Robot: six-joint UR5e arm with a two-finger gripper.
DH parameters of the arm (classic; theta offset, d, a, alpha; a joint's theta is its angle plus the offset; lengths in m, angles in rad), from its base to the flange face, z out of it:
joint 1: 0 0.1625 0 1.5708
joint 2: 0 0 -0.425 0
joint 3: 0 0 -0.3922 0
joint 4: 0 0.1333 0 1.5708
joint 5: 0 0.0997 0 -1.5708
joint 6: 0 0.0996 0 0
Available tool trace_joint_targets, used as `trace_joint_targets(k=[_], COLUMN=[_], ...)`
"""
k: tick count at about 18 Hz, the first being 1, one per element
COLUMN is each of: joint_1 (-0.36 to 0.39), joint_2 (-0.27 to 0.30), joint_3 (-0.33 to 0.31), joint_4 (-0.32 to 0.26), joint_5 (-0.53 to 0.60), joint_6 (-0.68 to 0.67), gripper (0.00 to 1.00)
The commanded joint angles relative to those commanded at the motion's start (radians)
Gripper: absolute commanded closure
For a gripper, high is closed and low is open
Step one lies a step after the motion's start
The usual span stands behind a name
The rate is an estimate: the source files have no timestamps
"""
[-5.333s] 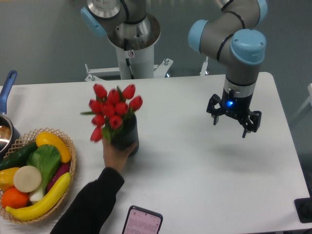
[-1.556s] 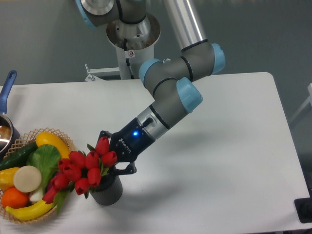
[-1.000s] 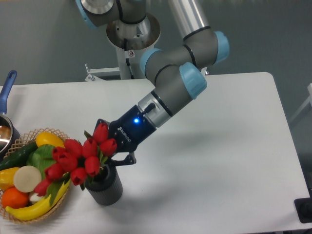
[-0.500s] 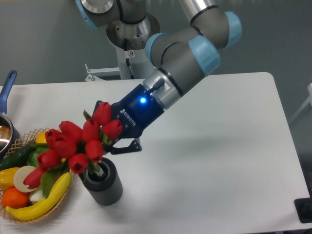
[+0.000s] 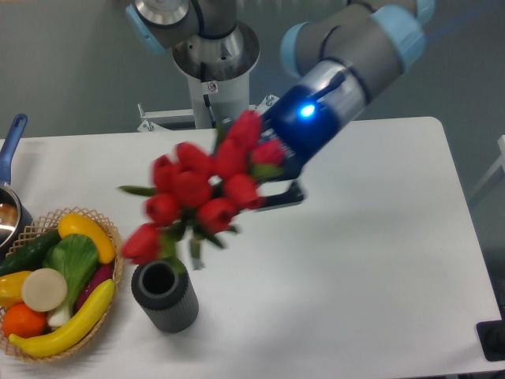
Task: Pick up the flowers from the vase
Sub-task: 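Carry the held tulips away from the vase and hold them up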
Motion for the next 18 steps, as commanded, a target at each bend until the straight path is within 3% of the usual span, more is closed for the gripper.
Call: trace_joint_targets(k=[5,6,8,12,15,18], joint_1=[0.091,0.103,0.104,0.094,0.091,0.066], joint_2=[-0.045,-0.046,-0.039,0.004,0.015,0.015], joint_3=[-0.017,-0.017,-0.029,-0.119,-0.167,-0.183], joint_4=[-0.005,-0.005,-0.006,-0.029,-0.037,-0.041], joint_5=[0.031,0.09,0.348,0.716,0.865,0.935], joint_6=[0.156,0.179,0.197,0.302,0.341,0.339], gripper=[0.91,0.9,0.9,0.9,0.92,0.91])
